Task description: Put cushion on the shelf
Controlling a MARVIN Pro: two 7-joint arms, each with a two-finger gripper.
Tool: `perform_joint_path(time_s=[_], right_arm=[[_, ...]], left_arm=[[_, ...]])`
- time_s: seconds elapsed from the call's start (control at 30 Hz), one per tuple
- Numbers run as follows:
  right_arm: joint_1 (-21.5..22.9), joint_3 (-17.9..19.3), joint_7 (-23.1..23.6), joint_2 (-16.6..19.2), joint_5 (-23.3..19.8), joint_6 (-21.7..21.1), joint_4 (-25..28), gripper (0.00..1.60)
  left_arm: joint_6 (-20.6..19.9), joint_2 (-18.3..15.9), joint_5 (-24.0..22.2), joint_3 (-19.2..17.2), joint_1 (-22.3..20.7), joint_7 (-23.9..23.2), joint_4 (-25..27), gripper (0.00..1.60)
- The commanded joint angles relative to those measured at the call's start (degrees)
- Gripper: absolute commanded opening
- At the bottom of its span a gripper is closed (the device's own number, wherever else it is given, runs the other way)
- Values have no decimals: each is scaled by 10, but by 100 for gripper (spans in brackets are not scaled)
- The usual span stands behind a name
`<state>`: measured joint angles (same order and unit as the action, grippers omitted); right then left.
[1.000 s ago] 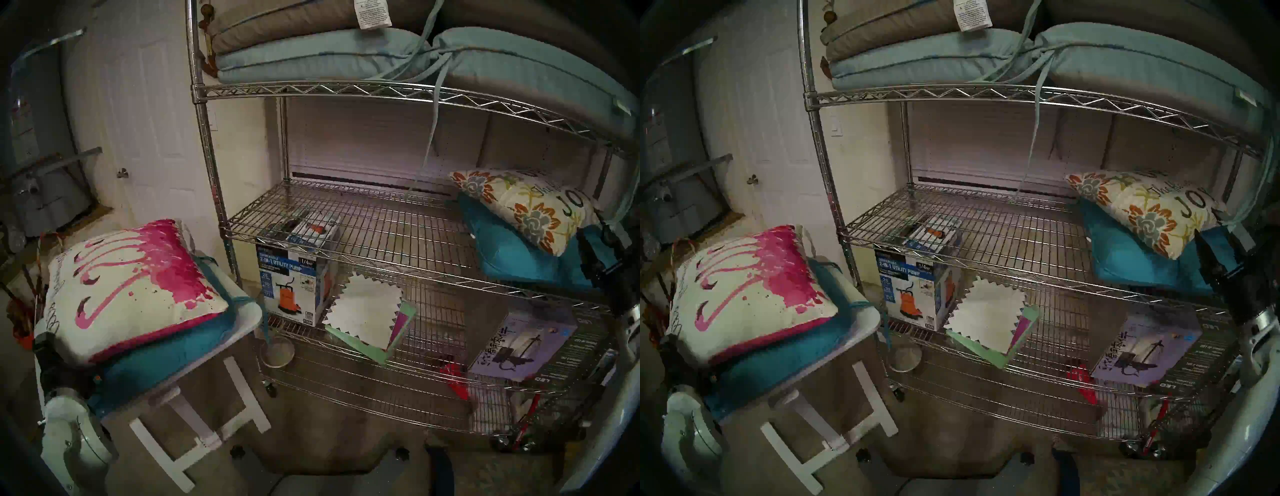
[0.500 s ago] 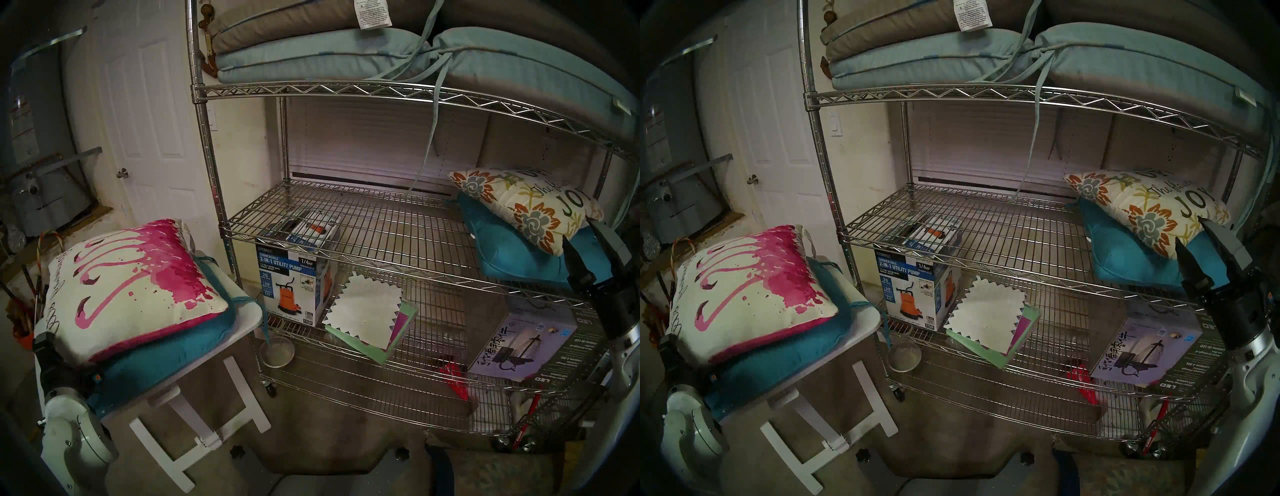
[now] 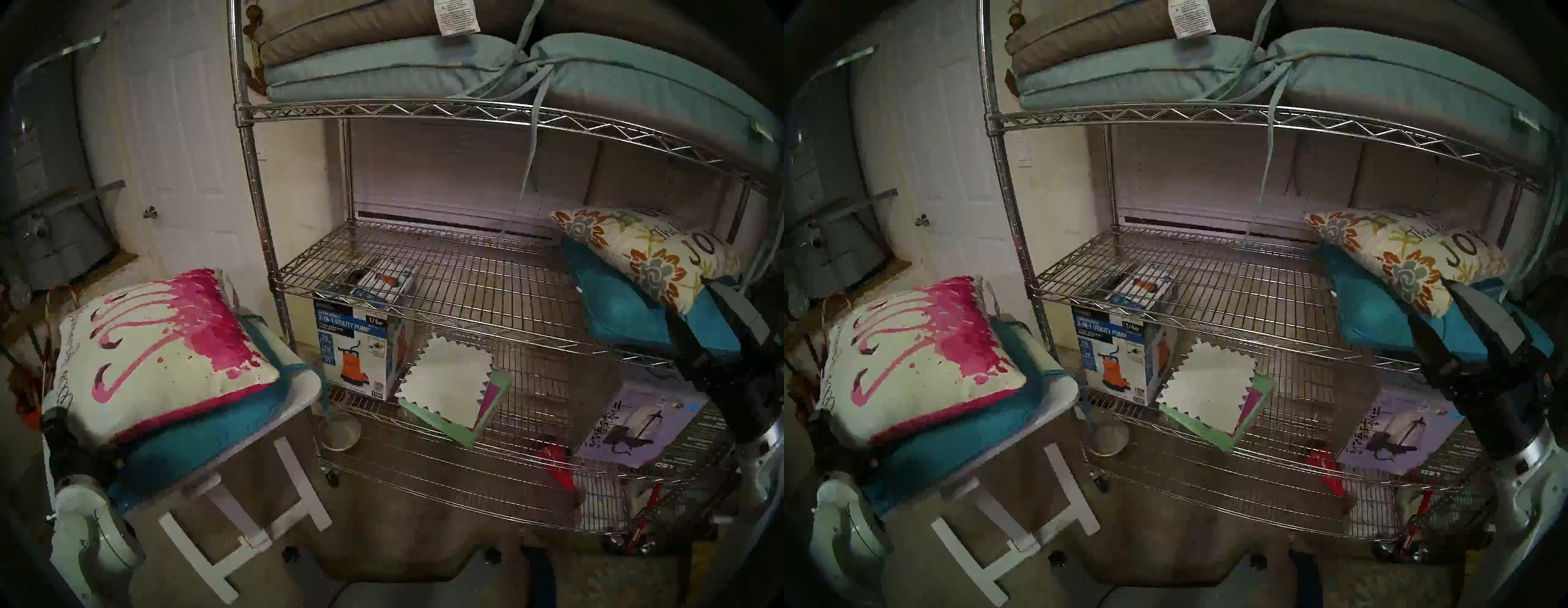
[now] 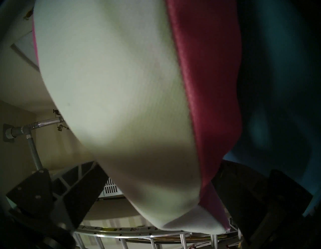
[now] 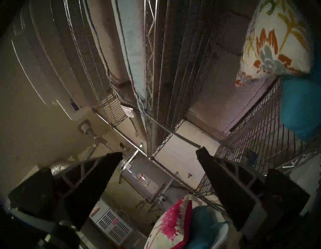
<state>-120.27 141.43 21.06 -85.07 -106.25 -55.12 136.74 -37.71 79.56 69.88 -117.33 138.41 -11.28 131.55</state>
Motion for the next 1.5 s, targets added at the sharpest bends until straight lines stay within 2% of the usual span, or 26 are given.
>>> perform_joint_path(time_s=[0.0, 0.17, 0.4, 1.1, 1.47], right_arm=[[-63, -23, 5, -7, -23, 1, 33, 160], [-85, -48, 14, -3, -17, 1, 33, 160], [-105, -92, 37, 7, 16, 1, 33, 160], [-120, -251, 106, 16, 175, 1, 33, 160], [-113, -340, 132, 13, 261, 32, 33, 160]], left_arm=[[2, -1, 2, -1, 1, 4, 11, 160], [2, -1, 2, -1, 1, 4, 11, 160], [3, 0, 3, -1, 1, 3, 10, 160], [4, 1, 5, -2, -1, 1, 10, 160], [5, 2, 7, -2, -2, 0, 9, 160]])
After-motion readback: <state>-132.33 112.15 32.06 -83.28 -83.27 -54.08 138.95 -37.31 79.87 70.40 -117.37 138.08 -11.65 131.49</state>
